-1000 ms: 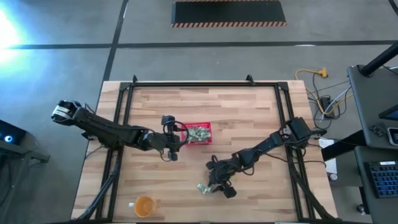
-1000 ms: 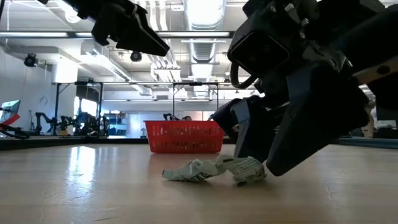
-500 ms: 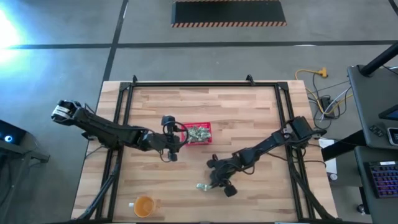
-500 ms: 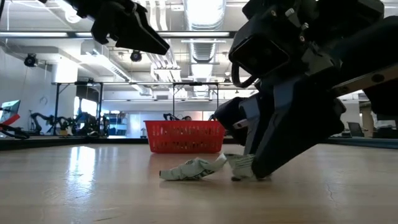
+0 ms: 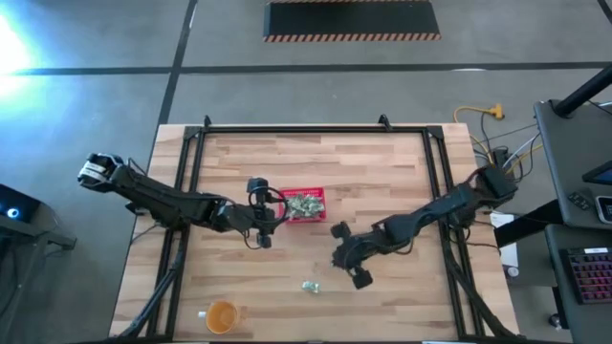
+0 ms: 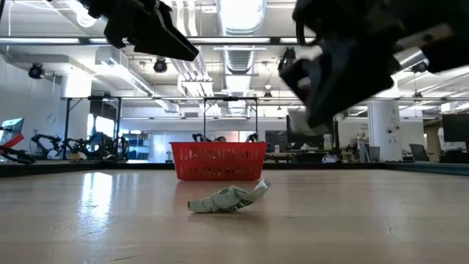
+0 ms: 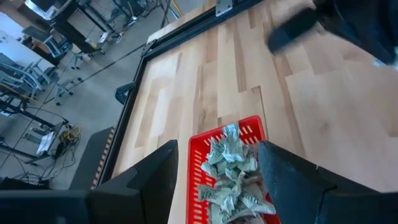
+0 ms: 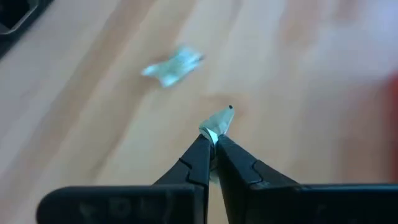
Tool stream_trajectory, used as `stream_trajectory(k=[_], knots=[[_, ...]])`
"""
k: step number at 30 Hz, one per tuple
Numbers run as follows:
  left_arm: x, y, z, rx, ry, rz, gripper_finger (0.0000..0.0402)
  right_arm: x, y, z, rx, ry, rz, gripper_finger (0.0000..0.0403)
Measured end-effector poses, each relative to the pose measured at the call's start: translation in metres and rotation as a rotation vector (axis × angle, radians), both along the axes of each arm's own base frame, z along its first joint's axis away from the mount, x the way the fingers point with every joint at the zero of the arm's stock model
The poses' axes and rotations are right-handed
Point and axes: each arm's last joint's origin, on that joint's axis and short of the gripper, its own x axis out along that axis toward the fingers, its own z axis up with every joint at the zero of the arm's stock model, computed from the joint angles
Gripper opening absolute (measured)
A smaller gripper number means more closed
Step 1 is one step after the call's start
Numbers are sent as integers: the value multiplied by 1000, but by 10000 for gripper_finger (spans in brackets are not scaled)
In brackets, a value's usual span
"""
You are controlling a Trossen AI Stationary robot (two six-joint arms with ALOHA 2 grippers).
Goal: Pick and place items into bin
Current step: Put the stevia packet into the red bin
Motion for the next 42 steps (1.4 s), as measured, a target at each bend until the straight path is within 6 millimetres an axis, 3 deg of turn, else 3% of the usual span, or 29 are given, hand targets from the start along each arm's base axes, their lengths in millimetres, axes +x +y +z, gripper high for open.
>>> stream_trajectory(k=[6, 11, 19, 26, 30, 37, 42], knots=[[-5, 1, 2, 3, 12, -1, 206, -5, -11, 33, -290, -203, -82, 13], [-10, -1, 2, 0, 40, -9, 206, 7, -30, 48, -469, -351, -204, 13], [-18, -10, -5, 9, 126, -47, 206, 35, -81, 34, -447, -386, -297, 13], [-23, -13, -9, 18, 187, -59, 206, 44, -122, 20, -342, -341, -403, 13], [-23, -13, -10, 18, 190, -59, 206, 45, -132, 20, -224, -343, -348, 29], [-21, -14, -8, 4, 166, -66, 206, 45, -136, 20, -200, -341, -369, 103], [-17, -22, -7, -137, 130, -266, 205, 42, -131, 25, -180, -334, -364, 144]])
